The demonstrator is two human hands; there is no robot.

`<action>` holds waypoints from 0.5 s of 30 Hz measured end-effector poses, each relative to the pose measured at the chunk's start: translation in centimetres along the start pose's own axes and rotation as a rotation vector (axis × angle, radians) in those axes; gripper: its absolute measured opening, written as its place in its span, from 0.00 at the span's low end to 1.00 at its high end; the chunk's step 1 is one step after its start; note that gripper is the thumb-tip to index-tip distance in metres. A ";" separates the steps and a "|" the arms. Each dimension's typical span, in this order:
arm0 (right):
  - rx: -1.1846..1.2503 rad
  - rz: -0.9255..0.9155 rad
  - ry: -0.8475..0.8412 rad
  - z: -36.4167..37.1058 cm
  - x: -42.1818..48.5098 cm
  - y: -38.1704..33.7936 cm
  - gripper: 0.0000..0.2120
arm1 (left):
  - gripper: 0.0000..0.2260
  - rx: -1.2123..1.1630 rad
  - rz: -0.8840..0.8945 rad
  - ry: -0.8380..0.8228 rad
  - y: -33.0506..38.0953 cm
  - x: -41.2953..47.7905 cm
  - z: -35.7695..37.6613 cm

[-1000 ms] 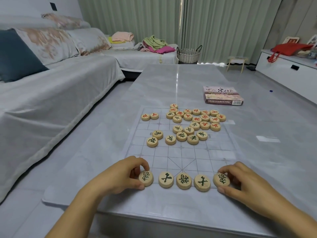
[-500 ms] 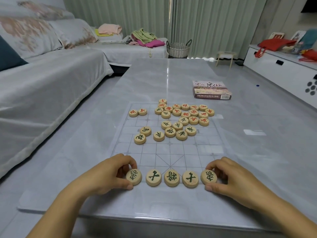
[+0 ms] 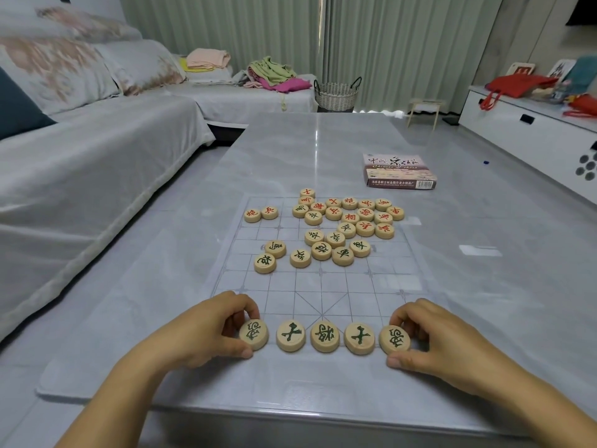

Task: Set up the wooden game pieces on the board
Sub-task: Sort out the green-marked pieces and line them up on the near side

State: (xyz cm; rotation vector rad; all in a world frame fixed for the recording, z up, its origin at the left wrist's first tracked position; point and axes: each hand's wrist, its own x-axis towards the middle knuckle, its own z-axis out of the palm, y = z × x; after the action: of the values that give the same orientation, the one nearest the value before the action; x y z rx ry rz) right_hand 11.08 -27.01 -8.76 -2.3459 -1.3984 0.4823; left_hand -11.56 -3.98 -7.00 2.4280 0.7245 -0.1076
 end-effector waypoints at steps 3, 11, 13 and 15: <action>0.042 0.021 -0.048 -0.3 0.2 0.3 0.18 | 0.18 -0.045 -0.009 -0.019 -0.3 0.2 0.0; 0.372 0.101 0.124 -2.1 2.5 1.3 0.01 | 0.07 -0.290 -0.059 0.346 -1.3 1.3 -0.5; 0.351 0.086 0.188 -2.2 3.7 1.4 0.02 | 0.05 -0.253 -0.070 0.471 -1.4 2.3 -0.3; 0.304 0.070 0.222 -1.9 4.9 1.4 0.03 | 0.05 -0.182 -0.097 0.525 -1.5 3.4 -0.1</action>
State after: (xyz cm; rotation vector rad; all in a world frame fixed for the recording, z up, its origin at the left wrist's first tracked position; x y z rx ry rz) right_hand 15.26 -23.50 -8.27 -2.1322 -1.0642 0.4071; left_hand -9.47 -1.29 -8.45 2.2569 1.0279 0.5541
